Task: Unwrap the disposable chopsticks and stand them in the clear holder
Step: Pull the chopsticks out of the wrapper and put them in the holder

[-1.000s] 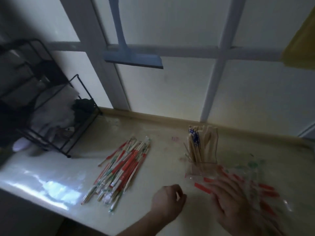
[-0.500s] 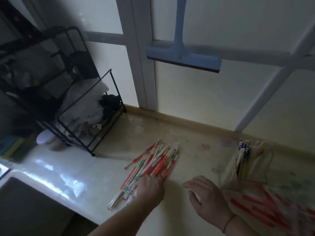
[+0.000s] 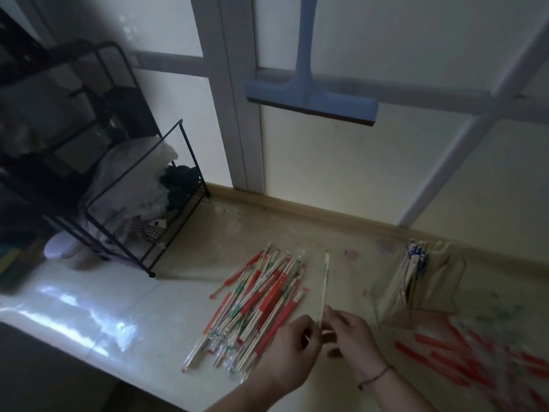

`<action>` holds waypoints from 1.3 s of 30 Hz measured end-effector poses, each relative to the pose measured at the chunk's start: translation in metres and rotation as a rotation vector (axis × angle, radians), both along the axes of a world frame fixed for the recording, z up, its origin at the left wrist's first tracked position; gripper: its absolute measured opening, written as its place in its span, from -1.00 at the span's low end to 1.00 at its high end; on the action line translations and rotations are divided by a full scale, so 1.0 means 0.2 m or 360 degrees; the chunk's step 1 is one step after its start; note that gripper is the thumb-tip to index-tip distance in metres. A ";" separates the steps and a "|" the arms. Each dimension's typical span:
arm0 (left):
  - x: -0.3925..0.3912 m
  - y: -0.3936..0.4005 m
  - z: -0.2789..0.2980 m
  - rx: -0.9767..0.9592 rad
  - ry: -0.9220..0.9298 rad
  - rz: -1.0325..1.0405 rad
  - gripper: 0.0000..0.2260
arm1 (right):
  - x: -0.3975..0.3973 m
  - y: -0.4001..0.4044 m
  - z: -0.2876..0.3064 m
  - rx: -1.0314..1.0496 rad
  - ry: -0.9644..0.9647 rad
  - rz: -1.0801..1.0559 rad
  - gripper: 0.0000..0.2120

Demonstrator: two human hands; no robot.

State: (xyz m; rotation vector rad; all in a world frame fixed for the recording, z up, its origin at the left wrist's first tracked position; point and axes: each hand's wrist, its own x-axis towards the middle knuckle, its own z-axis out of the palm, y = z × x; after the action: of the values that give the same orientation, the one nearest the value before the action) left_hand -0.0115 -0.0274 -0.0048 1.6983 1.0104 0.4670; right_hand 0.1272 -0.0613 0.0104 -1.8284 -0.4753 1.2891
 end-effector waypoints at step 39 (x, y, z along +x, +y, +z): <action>0.59 -0.11 0.80 -0.0794 -0.0826 0.0491 -0.89 | 0.39 -0.63 0.55 0.0433 0.0065 0.0326 -0.82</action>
State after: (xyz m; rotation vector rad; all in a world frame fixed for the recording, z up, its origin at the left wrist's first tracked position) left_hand 0.1059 -0.0487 0.1554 0.9124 0.9038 0.7391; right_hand 0.2051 -0.1865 0.1200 -1.5548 -0.7918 1.3225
